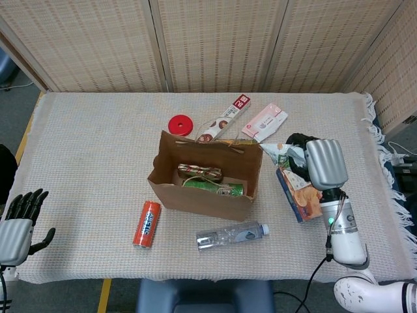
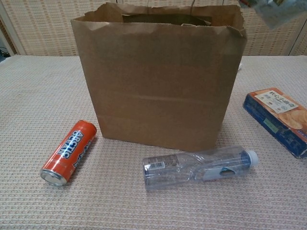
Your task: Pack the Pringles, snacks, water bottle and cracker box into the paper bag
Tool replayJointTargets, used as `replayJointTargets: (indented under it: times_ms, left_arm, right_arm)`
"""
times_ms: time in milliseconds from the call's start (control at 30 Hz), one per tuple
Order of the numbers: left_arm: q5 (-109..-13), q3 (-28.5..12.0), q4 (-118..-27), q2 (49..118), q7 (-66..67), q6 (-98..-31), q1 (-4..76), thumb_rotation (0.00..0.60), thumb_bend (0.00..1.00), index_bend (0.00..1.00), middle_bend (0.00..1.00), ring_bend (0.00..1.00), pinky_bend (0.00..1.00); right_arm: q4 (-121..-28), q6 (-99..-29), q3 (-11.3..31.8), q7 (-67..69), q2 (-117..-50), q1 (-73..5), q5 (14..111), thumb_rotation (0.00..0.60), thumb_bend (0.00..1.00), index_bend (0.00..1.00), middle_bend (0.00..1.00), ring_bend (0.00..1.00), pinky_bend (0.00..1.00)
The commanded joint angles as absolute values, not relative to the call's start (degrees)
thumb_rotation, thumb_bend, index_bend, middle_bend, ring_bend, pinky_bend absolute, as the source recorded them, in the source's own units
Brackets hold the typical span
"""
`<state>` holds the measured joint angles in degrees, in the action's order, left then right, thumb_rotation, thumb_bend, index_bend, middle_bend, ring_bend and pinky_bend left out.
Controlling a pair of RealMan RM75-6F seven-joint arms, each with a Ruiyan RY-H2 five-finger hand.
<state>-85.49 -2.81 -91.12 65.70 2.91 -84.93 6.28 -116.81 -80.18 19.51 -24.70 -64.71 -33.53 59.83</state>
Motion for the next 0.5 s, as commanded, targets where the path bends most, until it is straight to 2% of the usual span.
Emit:
replayJointTargets:
  times_ms: [33,267,500]
  left_arm:
    - [-85.5,-2.8,-91.1,65.7,2.9,-84.9,6.3,0.6,0.35,0.0,0.0,0.0,0.0]
    - [-85.5,-2.8,-91.1,65.6,2.7,-84.9,6.3,0.6,0.35,0.0,0.0,0.0,0.0]
    - [-85.7,-2.8,-90.9,65.6,2.3,-84.9,6.3,0.6,0.35,0.0,0.0,0.0,0.0]
  right_arm:
    - [-119.3,-82.0,22.5,-24.2,-64.3,-34.4,60.3,0.6,0.54,0.71,0.62,0.66,0.78]
    - [-120.4,-81.6,25.2,-30.3,-68.4,-39.7,57.7,0.6,0.54,0.7,0.62,0.65,0.77]
    - [-119.0,-81.8,27.1,-36.4,-77.7,-47.2,53.4,0.6,0.54,0.69,0.62,0.65,0.77]
